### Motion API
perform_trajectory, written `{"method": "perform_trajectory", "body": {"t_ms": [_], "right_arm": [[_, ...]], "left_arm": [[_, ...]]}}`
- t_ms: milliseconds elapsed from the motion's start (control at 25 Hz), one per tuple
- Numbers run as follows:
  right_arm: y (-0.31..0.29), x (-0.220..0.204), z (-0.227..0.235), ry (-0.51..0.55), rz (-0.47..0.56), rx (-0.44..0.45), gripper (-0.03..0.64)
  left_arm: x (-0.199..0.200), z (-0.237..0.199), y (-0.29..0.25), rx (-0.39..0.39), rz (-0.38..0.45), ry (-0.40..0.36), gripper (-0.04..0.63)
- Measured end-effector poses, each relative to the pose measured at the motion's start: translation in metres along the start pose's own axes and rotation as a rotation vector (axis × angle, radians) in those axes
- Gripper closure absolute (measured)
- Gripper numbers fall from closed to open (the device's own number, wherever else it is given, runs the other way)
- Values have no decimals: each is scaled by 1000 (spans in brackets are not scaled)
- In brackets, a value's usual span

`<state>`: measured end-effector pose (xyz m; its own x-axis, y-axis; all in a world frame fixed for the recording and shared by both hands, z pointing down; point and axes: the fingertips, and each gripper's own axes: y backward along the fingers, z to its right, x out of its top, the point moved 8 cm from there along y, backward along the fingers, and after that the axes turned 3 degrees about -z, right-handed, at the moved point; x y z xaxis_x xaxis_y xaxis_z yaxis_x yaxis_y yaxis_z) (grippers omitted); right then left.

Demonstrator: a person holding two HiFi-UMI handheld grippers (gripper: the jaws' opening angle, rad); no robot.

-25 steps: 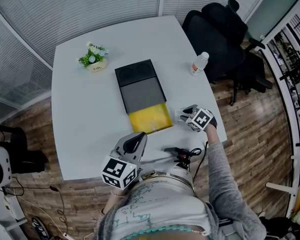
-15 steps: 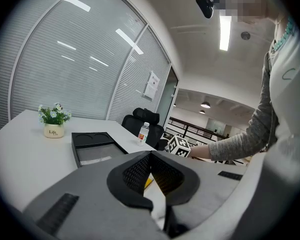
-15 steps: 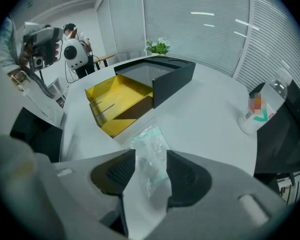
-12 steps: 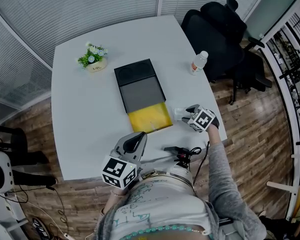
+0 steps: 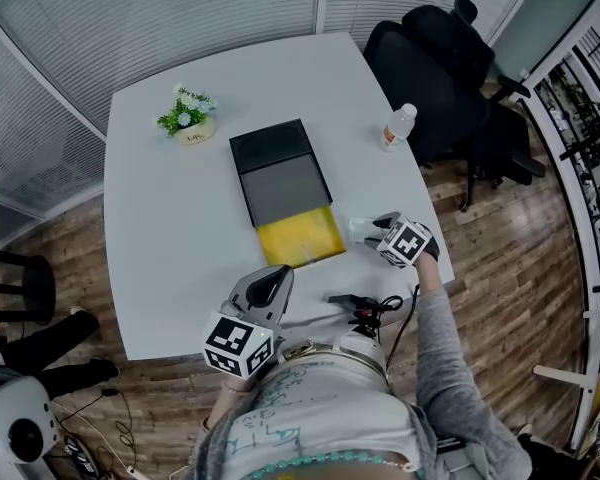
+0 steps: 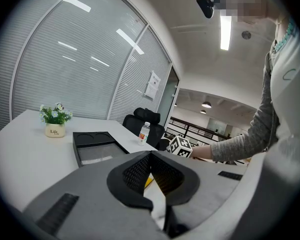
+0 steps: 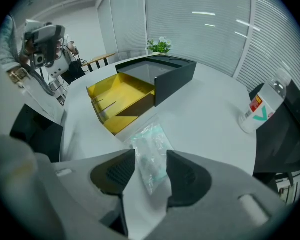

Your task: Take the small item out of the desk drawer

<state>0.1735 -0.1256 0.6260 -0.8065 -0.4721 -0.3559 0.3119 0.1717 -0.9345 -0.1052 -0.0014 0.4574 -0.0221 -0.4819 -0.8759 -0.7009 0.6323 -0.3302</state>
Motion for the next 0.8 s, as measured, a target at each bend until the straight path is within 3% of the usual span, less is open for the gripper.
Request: {"method": "perform_trajectory", "body": {"t_ms": [280,560,800], "right_arm": [[10,6,-8,12,36,-26,430],[32,23,-20,-14,141,-29,445],[51,40,-39,14,238,-51,582]], "left_arm": [[1,1,2,2,4,2,598],[0,1,1,-1,7,5,598],[0,0,0,-2,12,8,598]]}}
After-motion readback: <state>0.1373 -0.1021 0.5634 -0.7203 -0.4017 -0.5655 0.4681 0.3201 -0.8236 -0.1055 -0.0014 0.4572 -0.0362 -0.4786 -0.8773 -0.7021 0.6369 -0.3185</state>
